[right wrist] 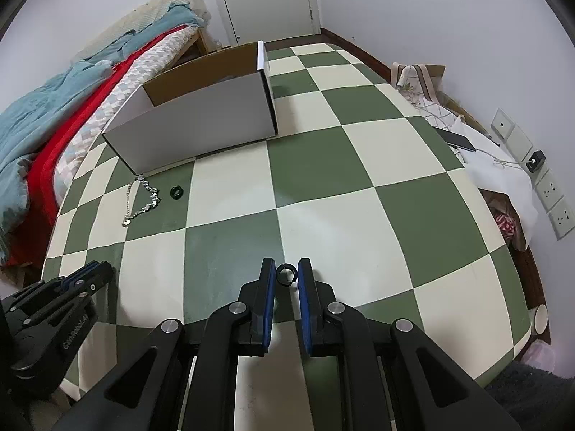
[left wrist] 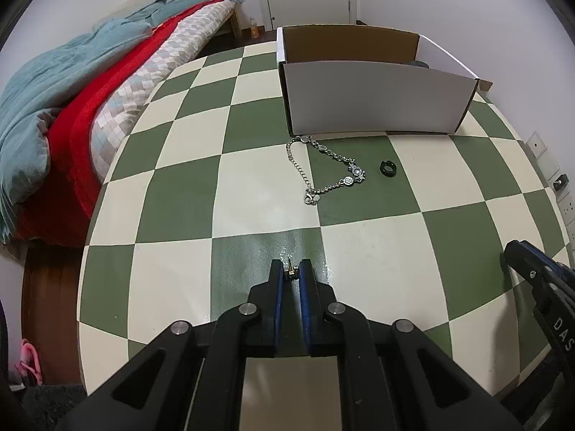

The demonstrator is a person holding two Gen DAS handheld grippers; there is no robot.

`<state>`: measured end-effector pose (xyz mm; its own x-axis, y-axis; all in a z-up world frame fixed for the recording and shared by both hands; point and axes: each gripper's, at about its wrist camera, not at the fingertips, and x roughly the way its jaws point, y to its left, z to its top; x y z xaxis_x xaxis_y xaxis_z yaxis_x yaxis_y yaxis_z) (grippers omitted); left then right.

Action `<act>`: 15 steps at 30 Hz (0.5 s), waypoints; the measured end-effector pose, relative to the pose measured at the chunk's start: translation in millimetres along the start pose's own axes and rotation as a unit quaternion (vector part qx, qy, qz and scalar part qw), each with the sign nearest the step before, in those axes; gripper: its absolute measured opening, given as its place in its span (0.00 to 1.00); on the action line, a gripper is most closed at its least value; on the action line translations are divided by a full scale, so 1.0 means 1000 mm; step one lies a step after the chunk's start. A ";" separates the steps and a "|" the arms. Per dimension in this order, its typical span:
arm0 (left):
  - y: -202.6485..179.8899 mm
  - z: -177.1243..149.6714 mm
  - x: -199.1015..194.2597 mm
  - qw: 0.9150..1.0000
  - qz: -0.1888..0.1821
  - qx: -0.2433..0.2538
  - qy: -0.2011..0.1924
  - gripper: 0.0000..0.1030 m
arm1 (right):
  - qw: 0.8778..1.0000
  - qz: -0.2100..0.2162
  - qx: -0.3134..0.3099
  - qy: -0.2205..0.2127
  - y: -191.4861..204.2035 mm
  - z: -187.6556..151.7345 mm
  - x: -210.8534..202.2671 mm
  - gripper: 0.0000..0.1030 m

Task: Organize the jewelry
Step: 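Grasp a small black ring with the right tool while the left grasps a small silver piece, then carry the ring and silver piece into the box and open both tools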

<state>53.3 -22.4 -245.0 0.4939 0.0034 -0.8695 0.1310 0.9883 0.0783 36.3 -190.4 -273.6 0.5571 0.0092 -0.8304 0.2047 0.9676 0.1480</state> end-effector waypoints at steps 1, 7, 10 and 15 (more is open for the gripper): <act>0.001 0.000 0.000 1.000 -0.001 -0.002 0.000 0.06 | 1.000 0.001 -0.001 -0.001 0.001 0.000 -0.001 0.13; 0.011 0.007 -0.013 1.000 -0.008 -0.013 -0.009 0.06 | 1.000 0.019 0.003 -0.010 0.003 0.008 -0.017 0.13; 0.021 0.022 -0.032 0.999 -0.018 -0.025 -0.024 0.06 | 0.999 0.032 0.002 -0.020 0.005 0.022 -0.030 0.13; 0.036 0.071 -0.064 0.997 -0.045 -0.040 -0.054 0.06 | 0.997 0.064 -0.008 -0.041 0.015 0.070 -0.052 0.13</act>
<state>87.6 2.3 -151.6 0.5735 -0.0975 -0.8134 0.1119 0.9929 -0.0401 66.9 -193.8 -191.0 0.6414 0.1132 -0.7588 0.1155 0.9635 0.2414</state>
